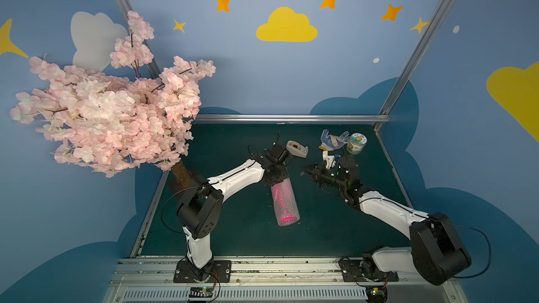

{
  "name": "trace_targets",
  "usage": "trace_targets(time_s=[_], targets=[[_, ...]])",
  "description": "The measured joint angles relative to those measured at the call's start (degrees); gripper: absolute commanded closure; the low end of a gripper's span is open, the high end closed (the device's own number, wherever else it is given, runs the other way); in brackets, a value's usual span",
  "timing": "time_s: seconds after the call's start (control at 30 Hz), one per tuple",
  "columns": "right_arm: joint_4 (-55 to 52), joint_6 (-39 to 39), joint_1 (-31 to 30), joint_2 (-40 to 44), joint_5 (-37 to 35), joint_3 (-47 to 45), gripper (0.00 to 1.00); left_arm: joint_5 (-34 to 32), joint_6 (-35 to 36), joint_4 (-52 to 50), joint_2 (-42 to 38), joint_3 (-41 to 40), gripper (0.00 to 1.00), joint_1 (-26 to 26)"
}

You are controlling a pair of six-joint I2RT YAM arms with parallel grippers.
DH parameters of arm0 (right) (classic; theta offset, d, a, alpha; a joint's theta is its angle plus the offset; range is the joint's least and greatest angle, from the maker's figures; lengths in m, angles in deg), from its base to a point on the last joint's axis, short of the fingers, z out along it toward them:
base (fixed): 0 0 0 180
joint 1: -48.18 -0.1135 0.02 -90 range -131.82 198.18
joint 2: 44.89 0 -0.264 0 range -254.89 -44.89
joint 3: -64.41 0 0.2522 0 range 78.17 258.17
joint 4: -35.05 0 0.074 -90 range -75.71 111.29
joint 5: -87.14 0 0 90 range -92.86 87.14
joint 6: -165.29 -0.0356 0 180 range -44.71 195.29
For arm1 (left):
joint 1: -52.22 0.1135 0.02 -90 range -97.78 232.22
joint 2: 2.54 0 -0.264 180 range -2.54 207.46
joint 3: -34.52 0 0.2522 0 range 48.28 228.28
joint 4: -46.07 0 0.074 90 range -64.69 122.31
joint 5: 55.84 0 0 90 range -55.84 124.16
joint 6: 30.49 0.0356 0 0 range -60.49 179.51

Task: Wrap wine glasses in bubble wrap
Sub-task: Stick the tape on the bubble wrap.

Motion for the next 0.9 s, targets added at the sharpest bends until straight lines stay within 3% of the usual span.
trace_targets(time_s=[0.37, 0.9], targets=[[1.42, -1.68, -10.21, 1.29, -7.91, -5.49, 1.0, 1.31, -1.92, 2.45, -0.04, -1.07, 0.98, 0.0], [7.72, -2.69, -14.16, -7.85, -12.26, -3.72, 1.0, 1.38, -2.86, 3.34, -0.13, -1.38, 0.98, -0.81]])
